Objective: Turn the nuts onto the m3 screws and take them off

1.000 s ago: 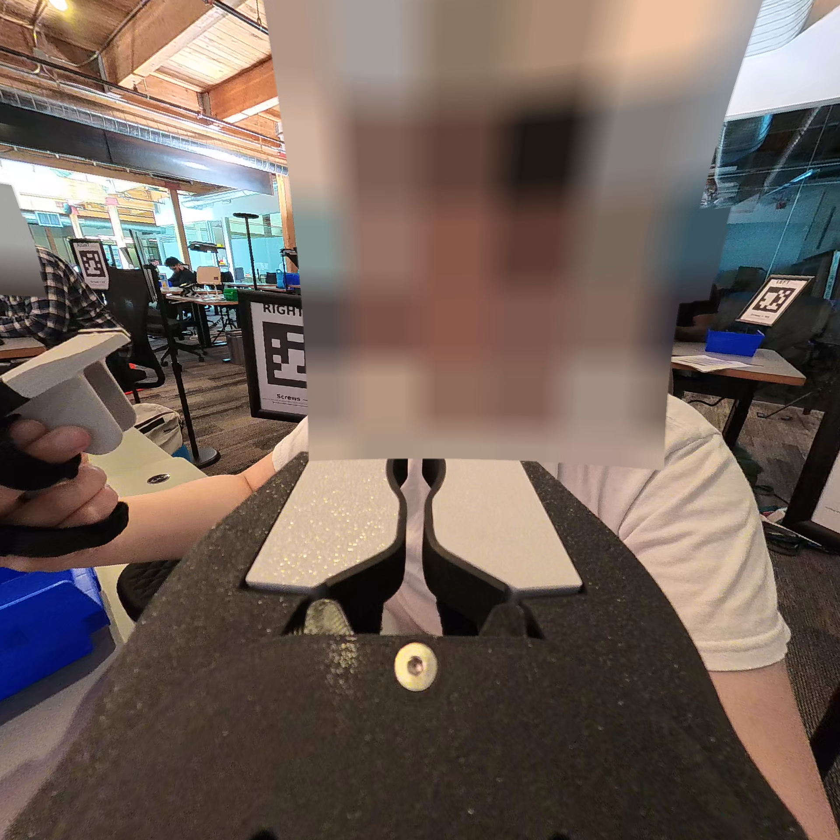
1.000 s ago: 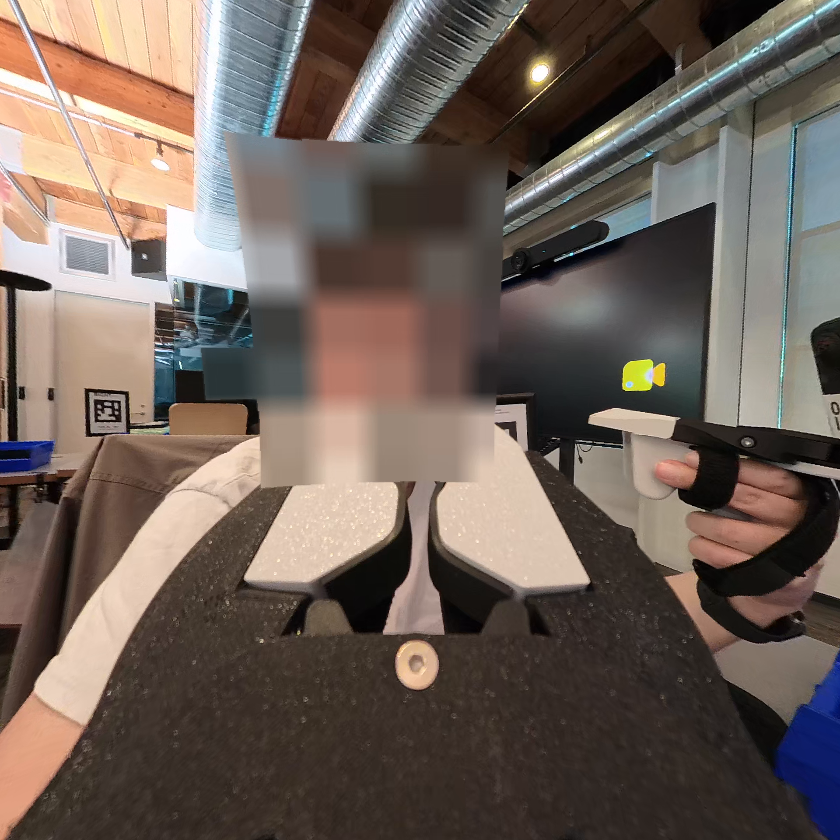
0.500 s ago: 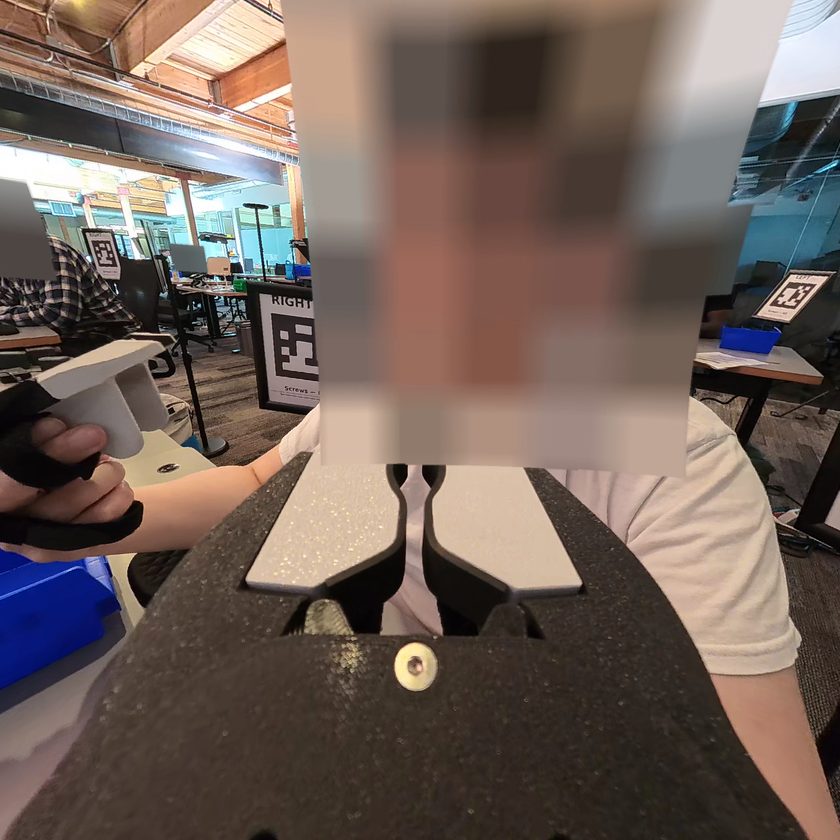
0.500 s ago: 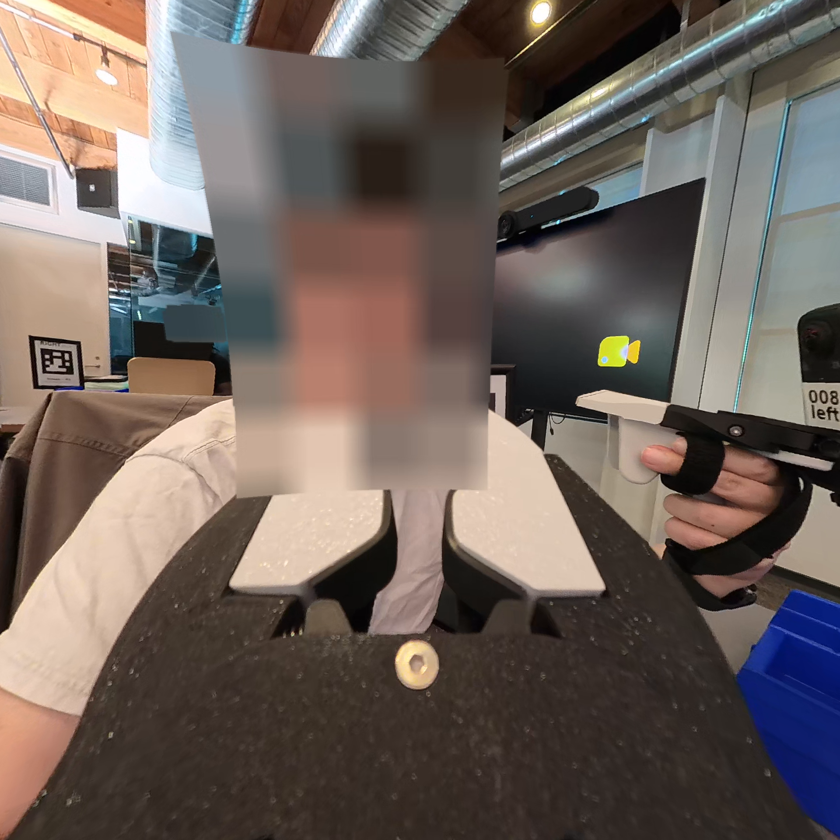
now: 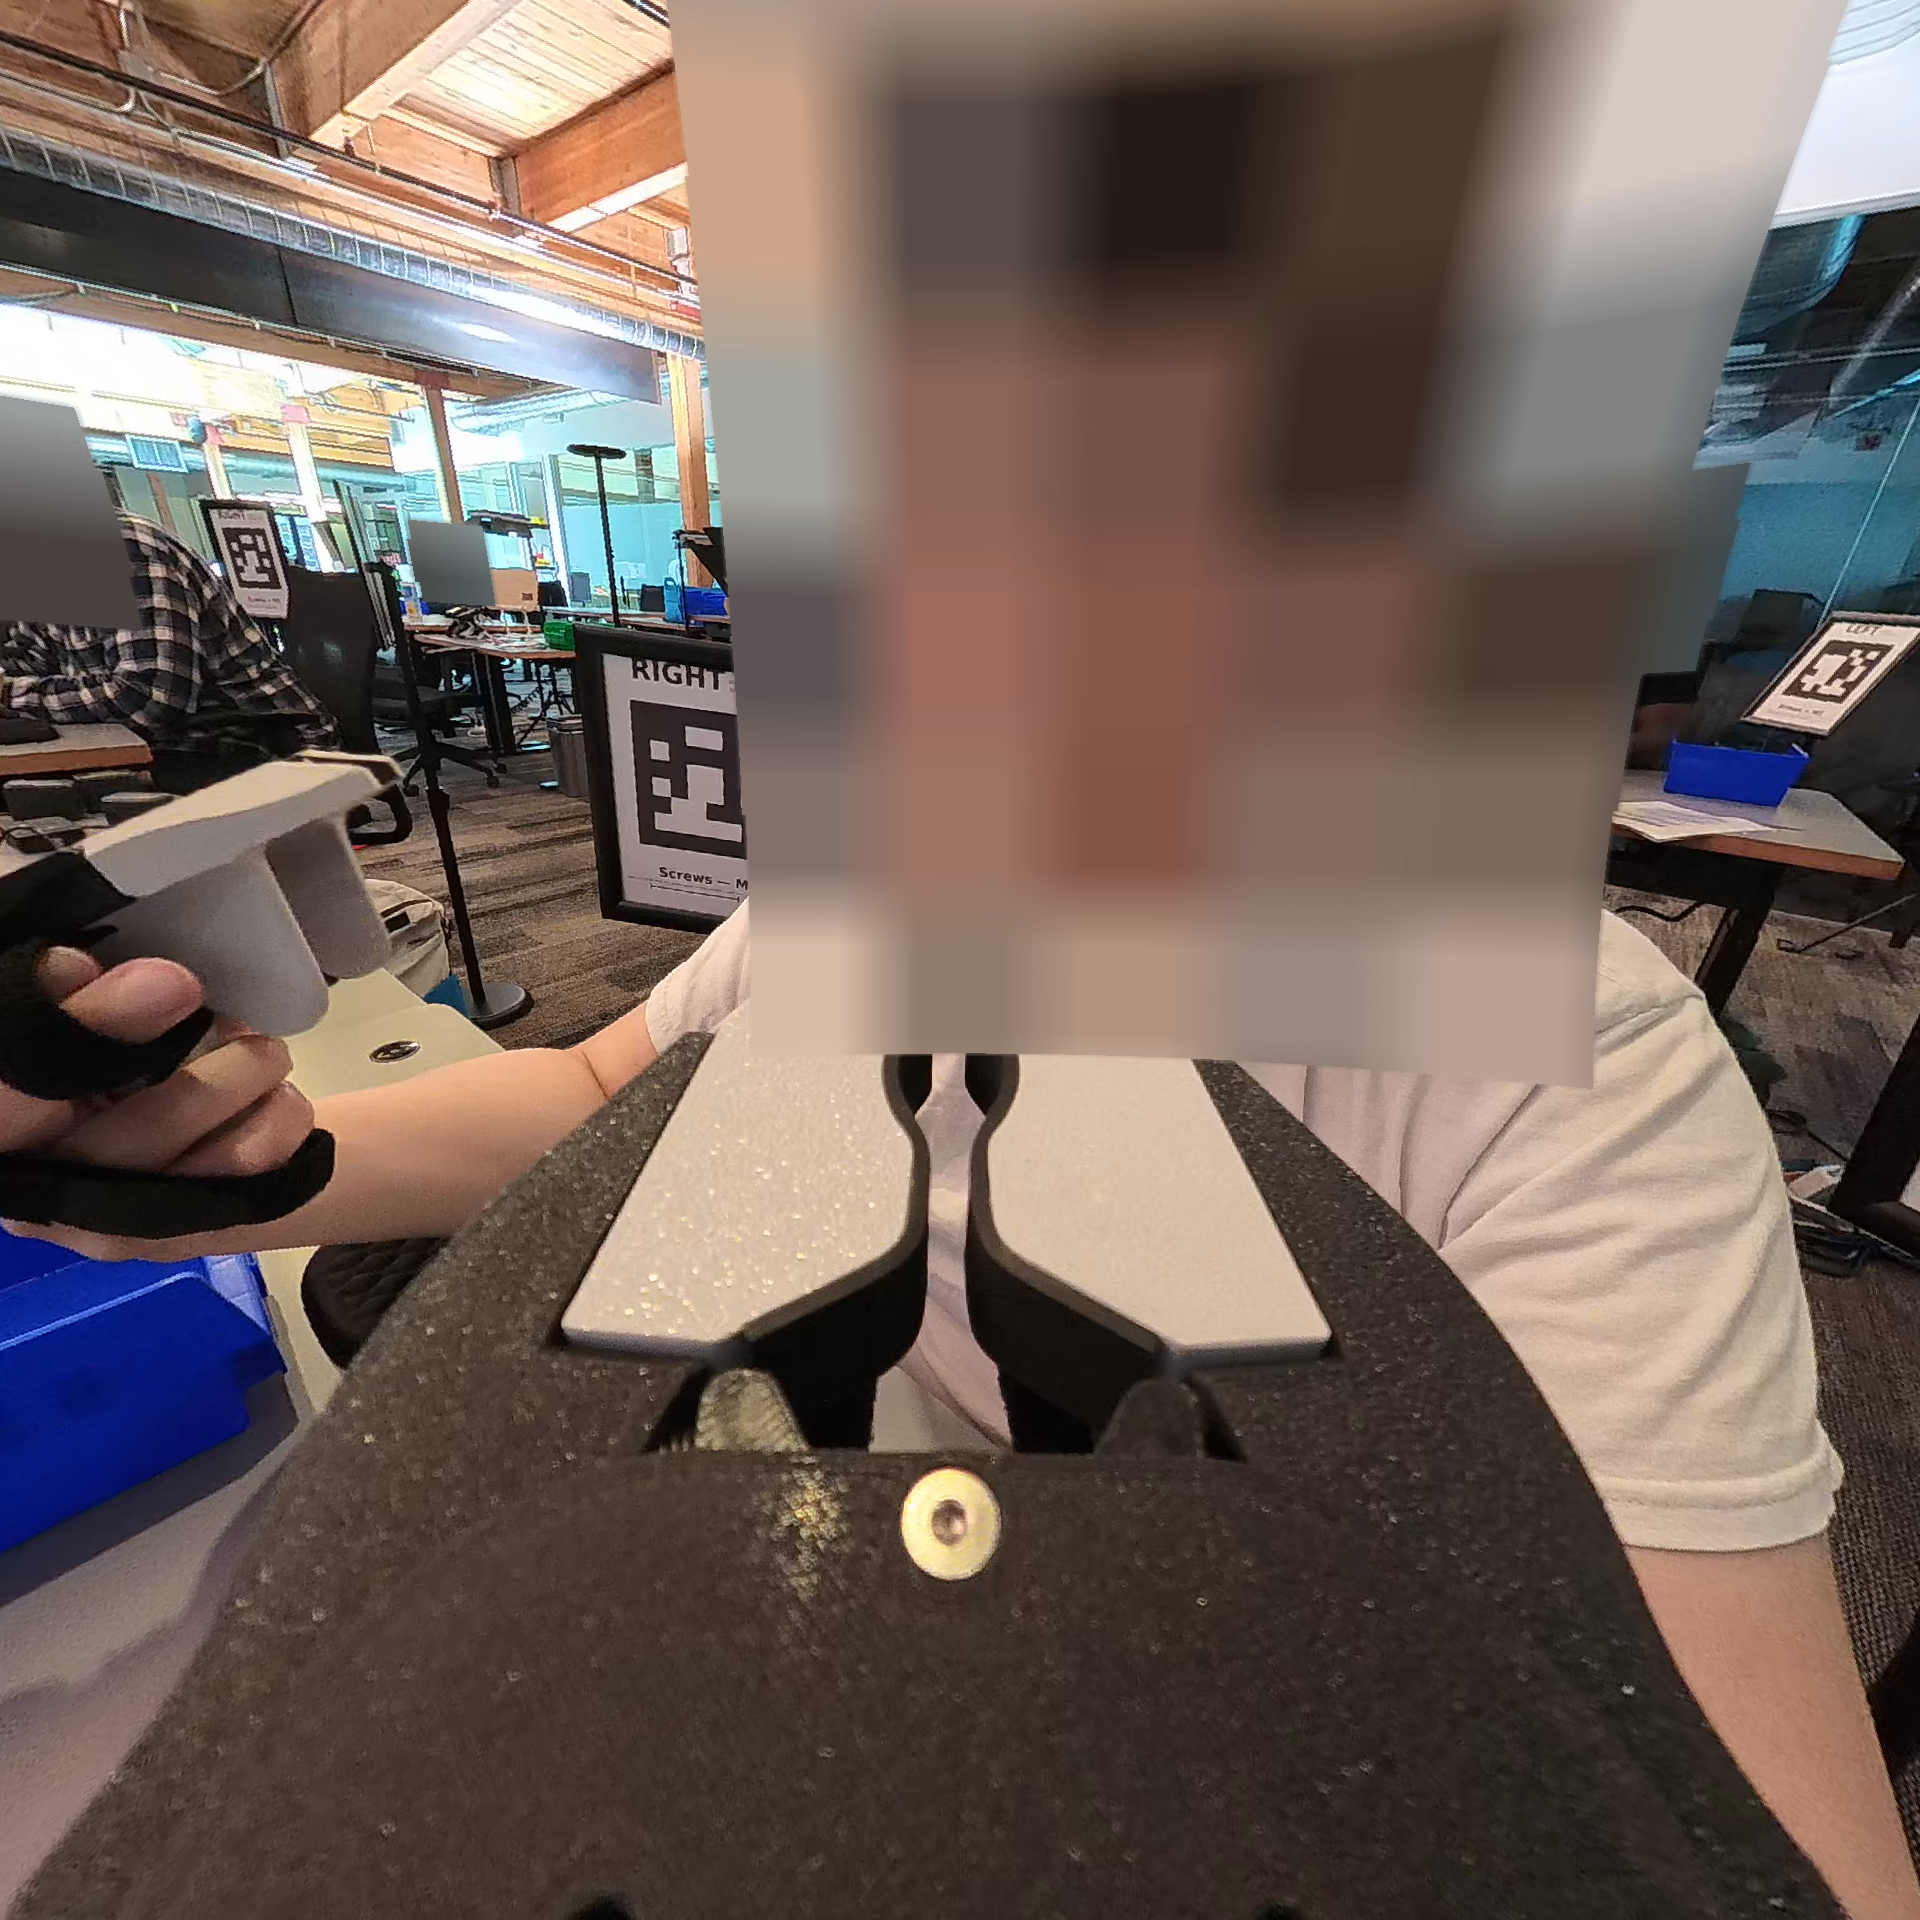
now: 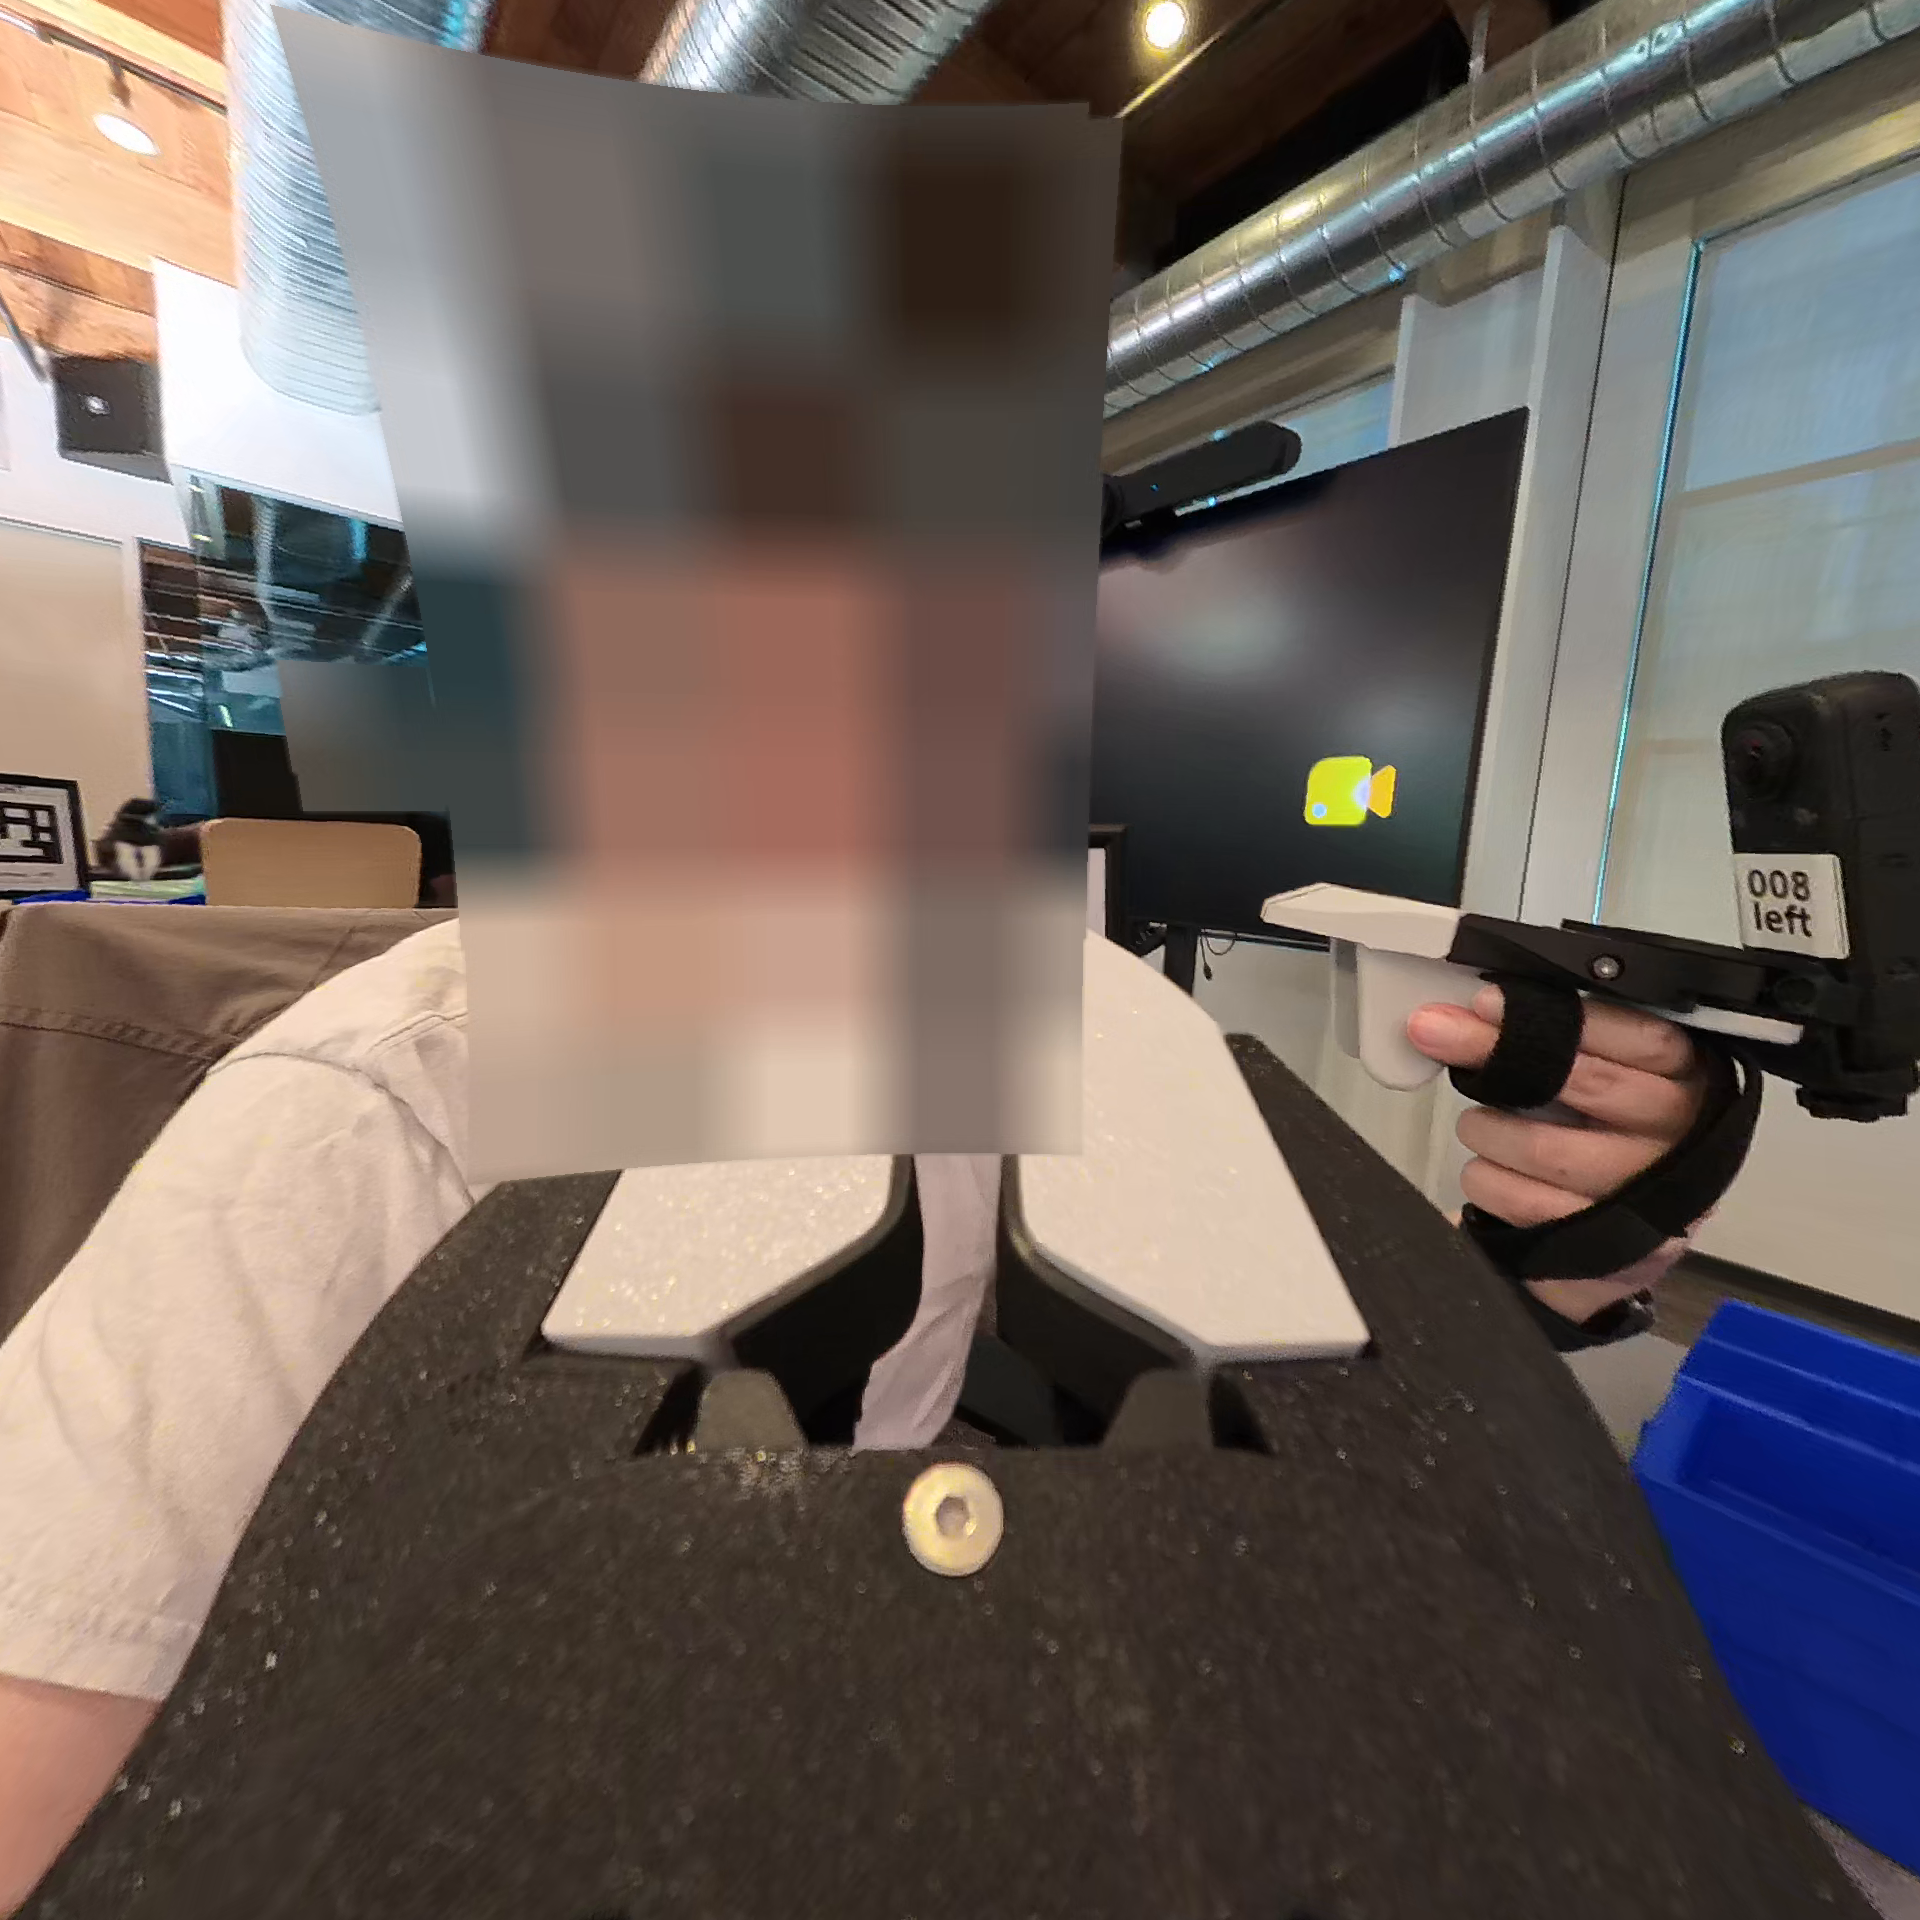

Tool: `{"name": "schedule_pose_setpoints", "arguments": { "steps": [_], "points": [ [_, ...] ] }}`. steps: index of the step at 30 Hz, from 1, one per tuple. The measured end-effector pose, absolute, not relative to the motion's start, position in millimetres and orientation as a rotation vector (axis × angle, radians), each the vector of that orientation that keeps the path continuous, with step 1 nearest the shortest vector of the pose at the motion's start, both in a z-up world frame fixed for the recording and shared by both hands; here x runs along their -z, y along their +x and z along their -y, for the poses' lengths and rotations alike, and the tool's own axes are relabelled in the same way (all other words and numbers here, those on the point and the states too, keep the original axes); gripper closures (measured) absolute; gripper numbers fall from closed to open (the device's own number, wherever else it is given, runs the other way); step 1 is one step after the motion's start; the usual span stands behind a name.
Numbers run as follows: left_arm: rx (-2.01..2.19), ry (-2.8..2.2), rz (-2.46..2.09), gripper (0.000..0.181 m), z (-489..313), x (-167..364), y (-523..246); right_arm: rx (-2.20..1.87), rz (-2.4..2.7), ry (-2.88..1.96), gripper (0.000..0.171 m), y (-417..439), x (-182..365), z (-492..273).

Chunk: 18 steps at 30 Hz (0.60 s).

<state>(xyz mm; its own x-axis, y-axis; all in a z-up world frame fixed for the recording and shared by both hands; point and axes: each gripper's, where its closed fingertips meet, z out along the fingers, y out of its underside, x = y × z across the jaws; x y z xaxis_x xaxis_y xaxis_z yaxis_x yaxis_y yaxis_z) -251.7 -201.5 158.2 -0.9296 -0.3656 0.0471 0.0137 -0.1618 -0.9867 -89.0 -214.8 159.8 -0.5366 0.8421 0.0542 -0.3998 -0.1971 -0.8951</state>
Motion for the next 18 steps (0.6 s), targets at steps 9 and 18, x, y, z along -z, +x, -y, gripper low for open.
{"name": "schedule_pose_setpoints", "arguments": {
  "steps": [9, 18],
  "points": [
    [2.173, -0.410, -1.851, 0.181, 202.0, -157.5, -250.7, -1.799, 1.163, -0.571, 0.171, -88.0, -162.2, 213.5],
    [2.168, -0.419, -1.854, 0.181, 202.2, -156.9, -249.5, -1.810, 1.181, -0.555, 0.171, -84.9, -160.4, 215.7]
  ]
}}
